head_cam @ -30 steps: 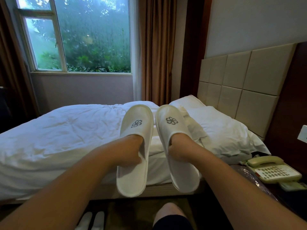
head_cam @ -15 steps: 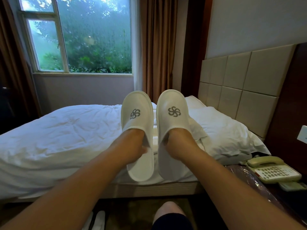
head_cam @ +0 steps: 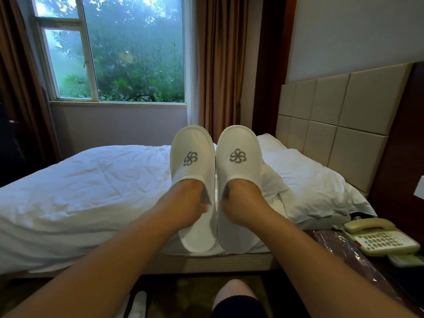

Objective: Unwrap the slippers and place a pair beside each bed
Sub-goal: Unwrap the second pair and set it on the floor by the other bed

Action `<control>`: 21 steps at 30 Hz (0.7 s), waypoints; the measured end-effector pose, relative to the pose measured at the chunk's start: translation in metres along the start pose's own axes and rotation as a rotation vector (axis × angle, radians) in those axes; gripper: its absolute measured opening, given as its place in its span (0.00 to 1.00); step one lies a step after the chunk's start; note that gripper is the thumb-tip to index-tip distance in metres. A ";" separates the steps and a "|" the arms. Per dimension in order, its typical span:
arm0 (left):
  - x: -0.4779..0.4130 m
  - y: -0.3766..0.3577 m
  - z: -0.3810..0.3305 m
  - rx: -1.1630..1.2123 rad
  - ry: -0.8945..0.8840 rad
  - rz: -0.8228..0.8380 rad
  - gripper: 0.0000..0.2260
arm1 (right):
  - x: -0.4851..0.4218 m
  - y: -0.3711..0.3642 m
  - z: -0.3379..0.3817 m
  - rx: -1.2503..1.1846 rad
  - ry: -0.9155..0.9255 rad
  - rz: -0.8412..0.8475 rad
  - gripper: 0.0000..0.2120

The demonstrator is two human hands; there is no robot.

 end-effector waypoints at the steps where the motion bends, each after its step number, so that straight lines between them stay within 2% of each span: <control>1: 0.000 0.000 -0.002 -0.013 -0.025 -0.004 0.16 | 0.008 0.001 -0.001 -0.072 0.089 -0.082 0.12; 3: 0.001 0.000 -0.007 -0.096 -0.069 0.009 0.08 | 0.023 0.002 0.000 -0.238 0.244 -0.196 0.13; 5: 0.001 -0.001 -0.010 -0.145 -0.067 0.054 0.04 | 0.028 -0.003 0.001 -0.271 0.288 -0.243 0.22; 7: 0.000 -0.003 -0.012 -0.120 -0.076 0.056 0.03 | 0.026 -0.010 0.002 -0.253 0.271 -0.343 0.29; 9: 0.002 -0.006 -0.014 -0.083 -0.038 0.076 0.04 | 0.023 -0.018 0.002 -0.234 0.162 -0.337 0.31; 10: 0.004 -0.006 -0.015 -0.085 -0.051 0.083 0.04 | 0.020 -0.022 0.001 -0.226 0.103 -0.314 0.28; 12: 0.009 -0.006 -0.019 -0.049 -0.166 0.070 0.06 | 0.019 -0.022 0.000 -0.194 0.082 -0.397 0.13; 14: 0.016 0.000 -0.020 0.072 -0.253 0.147 0.09 | 0.020 -0.019 -0.002 -0.216 0.046 -0.498 0.13; 16: 0.022 0.013 -0.016 0.439 -0.237 0.211 0.14 | 0.016 -0.018 -0.004 -0.329 0.037 -0.473 0.07; 17: 0.022 0.023 -0.011 0.683 -0.173 0.157 0.14 | 0.011 -0.020 -0.006 -0.406 0.059 -0.450 0.05; 18: 0.020 0.032 0.000 0.841 -0.107 0.019 0.11 | 0.007 -0.022 -0.006 -0.441 0.093 -0.441 0.09; 19: 0.017 0.043 0.012 0.845 -0.049 -0.172 0.09 | 0.005 -0.024 -0.005 -0.435 0.142 -0.427 0.15; 21: 0.012 0.058 0.042 0.477 0.064 -0.481 0.06 | 0.010 -0.021 0.000 -0.485 0.243 -0.482 0.23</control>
Point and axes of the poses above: each hand's wrist, its own x-axis away from the middle knuckle, its own y-axis out of the back of the hand, z = x × y, the point moved 3 cm from there along -x, towards the middle knuckle, and after that the axes turned 15 degrees about -y, right-handed, at the moved point
